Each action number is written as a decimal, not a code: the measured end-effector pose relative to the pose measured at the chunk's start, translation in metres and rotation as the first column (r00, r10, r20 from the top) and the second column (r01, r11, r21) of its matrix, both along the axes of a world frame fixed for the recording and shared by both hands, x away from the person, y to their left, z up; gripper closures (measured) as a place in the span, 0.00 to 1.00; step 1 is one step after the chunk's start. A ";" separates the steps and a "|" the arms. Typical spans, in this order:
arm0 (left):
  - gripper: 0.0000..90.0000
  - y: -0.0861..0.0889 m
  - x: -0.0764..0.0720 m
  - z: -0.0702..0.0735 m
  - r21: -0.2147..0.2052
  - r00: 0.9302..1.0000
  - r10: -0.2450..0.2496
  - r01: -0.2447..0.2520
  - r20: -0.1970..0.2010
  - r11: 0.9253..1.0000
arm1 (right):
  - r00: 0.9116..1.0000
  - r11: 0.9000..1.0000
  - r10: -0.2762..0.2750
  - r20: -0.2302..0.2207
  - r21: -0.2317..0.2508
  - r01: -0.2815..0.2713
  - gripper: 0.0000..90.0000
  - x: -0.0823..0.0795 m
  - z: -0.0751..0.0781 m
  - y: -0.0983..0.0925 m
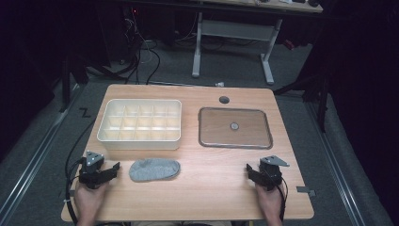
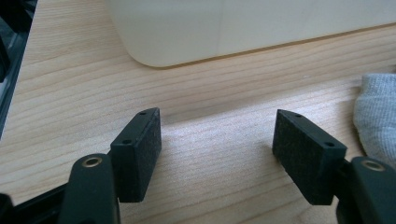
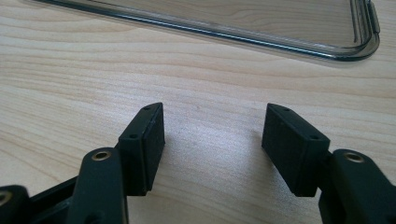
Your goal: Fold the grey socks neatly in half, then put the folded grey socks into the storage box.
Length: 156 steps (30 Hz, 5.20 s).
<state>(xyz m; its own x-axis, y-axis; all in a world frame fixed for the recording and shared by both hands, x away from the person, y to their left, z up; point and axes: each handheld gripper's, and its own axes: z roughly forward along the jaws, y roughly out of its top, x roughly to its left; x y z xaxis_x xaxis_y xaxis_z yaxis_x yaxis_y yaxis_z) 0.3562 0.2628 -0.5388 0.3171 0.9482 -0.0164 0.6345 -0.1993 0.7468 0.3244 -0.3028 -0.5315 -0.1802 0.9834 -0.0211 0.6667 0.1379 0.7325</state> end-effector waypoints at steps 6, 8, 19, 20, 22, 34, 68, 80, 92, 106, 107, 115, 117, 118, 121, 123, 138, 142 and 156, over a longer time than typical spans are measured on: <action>0.37 0.000 0.000 0.000 -0.003 1.000 0.000 0.000 0.000 1.000 | 1.000 1.000 0.003 0.000 -0.003 -0.003 0.44 0.000 0.000 0.000; 0.37 0.000 0.000 0.000 -0.003 1.000 0.000 0.000 0.000 1.000 | 1.000 1.000 0.003 -0.001 -0.002 -0.003 0.43 0.000 0.000 0.000; 0.38 -0.001 0.000 0.000 0.002 1.000 0.009 -0.009 0.002 1.000 | 1.000 1.000 0.004 -0.001 0.000 -0.004 0.43 0.000 0.000 0.000; 0.38 -0.001 0.000 0.000 0.002 1.000 0.009 -0.009 0.002 1.000 | 1.000 1.000 0.004 -0.001 0.000 -0.004 0.43 0.000 0.000 0.000; 0.38 -0.001 0.000 0.000 0.002 1.000 0.010 -0.010 0.002 1.000 | 1.000 1.000 0.004 0.000 0.000 -0.004 0.43 0.000 0.000 0.000; 0.38 -0.001 -0.001 0.000 0.001 1.000 0.014 -0.014 0.002 1.000 | 1.000 1.000 0.005 -0.001 0.001 -0.005 0.43 0.000 0.000 0.000; 0.44 -0.001 -0.015 0.009 -0.141 0.999 -0.040 0.037 -0.018 0.989 | 1.000 1.000 0.003 -0.002 0.003 -0.003 0.42 0.000 0.000 0.000; 0.46 -0.028 -0.025 0.019 -0.148 0.990 -0.135 0.128 -0.037 0.981 | 1.000 1.000 0.004 -0.002 0.001 -0.004 0.42 0.000 0.000 0.000; 0.53 -0.051 -0.017 0.014 -0.160 0.982 -0.177 0.165 -0.066 0.973 | 1.000 1.000 0.003 -0.003 0.002 -0.003 0.42 0.000 0.000 0.000; 0.55 -0.064 -0.017 0.011 -0.147 0.978 -0.191 0.179 -0.077 0.973 | 1.000 1.000 0.005 -0.003 0.002 -0.005 0.42 0.000 0.000 0.000; 0.56 -0.064 -0.017 0.011 -0.145 0.978 -0.193 0.180 -0.077 0.973 | 1.000 1.000 0.005 -0.003 0.002 -0.005 0.42 0.000 0.000 0.000; 0.55 -0.073 -0.019 0.010 -0.145 0.979 -0.189 0.177 -0.079 0.974 | 1.000 1.000 0.005 -0.003 0.004 -0.005 0.42 0.000 0.000 0.000; 0.55 -0.076 -0.020 0.011 -0.144 0.979 -0.188 0.175 -0.083 0.974 | 1.000 1.000 0.005 -0.003 0.005 -0.005 0.42 0.000 0.000 0.000; 0.55 -0.078 -0.020 0.011 -0.144 0.978 -0.188 0.175 -0.084 0.974 | 1.000 1.000 0.007 -0.002 0.004 -0.007 0.42 0.000 0.000 0.000; 0.55 -0.082 -0.020 0.010 -0.139 0.978 -0.190 0.178 -0.083 0.974 | 1.000 1.000 0.010 -0.003 0.004 -0.010 0.42 0.000 0.000 0.001; 0.55 -0.085 -0.020 0.010 -0.136 0.979 -0.187 0.175 -0.086 0.975 | 1.000 1.000 0.011 -0.004 0.004 -0.011 0.42 0.000 0.000 0.001; 0.55 -0.105 -0.022 0.010 -0.118 0.979 -0.189 0.179 -0.078 0.977 | 1.000 1.000 0.013 -0.003 0.004 -0.013 0.42 0.000 0.000 0.001; 0.55 -0.108 -0.022 0.010 -0.123 0.980 -0.180 0.170 -0.081 0.978 | 1.000 1.000 0.014 -0.004 0.003 -0.014 0.42 0.000 0.000 0.001; 0.55 -0.121 -0.024 0.010 -0.117 0.981 -0.181 0.171 -0.075 0.978 | 1.000 1.000 0.014 -0.004 0.002 -0.014 0.42 0.000 0.000 0.001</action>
<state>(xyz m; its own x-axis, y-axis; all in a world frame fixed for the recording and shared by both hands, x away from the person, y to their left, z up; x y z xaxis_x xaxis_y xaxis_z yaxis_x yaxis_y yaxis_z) 0.3326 0.1416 -0.5291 0.4719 0.8686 -0.1513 0.6588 -0.2333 0.7152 0.3247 -0.3014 -0.5315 -0.1941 0.9808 -0.0180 0.6679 0.1456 0.7299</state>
